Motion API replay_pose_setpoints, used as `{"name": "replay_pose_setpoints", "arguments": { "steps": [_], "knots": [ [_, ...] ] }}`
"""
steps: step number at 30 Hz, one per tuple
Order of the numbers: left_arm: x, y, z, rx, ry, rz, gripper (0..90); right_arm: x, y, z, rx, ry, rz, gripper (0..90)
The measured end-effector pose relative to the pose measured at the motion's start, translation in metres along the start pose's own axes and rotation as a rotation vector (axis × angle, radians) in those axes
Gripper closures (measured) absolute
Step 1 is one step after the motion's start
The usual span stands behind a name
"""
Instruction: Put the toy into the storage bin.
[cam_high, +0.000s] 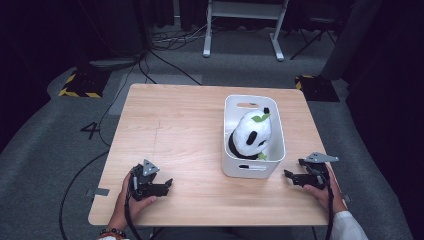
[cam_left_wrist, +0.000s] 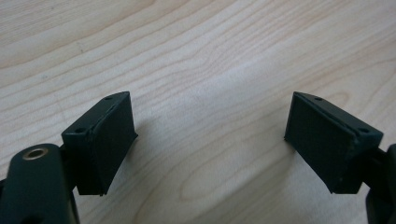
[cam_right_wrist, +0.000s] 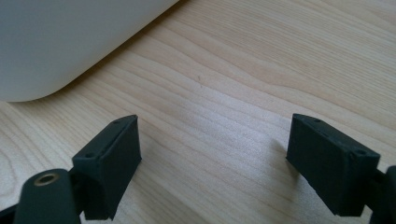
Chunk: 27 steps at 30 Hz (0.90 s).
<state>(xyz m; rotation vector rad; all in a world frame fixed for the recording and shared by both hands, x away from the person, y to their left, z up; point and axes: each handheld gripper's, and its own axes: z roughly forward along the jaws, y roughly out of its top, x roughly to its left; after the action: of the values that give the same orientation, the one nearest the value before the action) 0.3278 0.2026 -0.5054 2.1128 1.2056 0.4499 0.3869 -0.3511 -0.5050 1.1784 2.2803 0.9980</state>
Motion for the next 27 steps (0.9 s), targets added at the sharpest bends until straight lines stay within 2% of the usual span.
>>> {"name": "replay_pose_setpoints", "arguments": {
  "steps": [27],
  "knots": [
    [-0.0004, -0.0011, -0.0007, 0.0, 0.005, -0.01, 14.9, 0.0001, 0.0001, 0.0, 0.001, 0.004, -0.004, 17.4]
  ]
}}
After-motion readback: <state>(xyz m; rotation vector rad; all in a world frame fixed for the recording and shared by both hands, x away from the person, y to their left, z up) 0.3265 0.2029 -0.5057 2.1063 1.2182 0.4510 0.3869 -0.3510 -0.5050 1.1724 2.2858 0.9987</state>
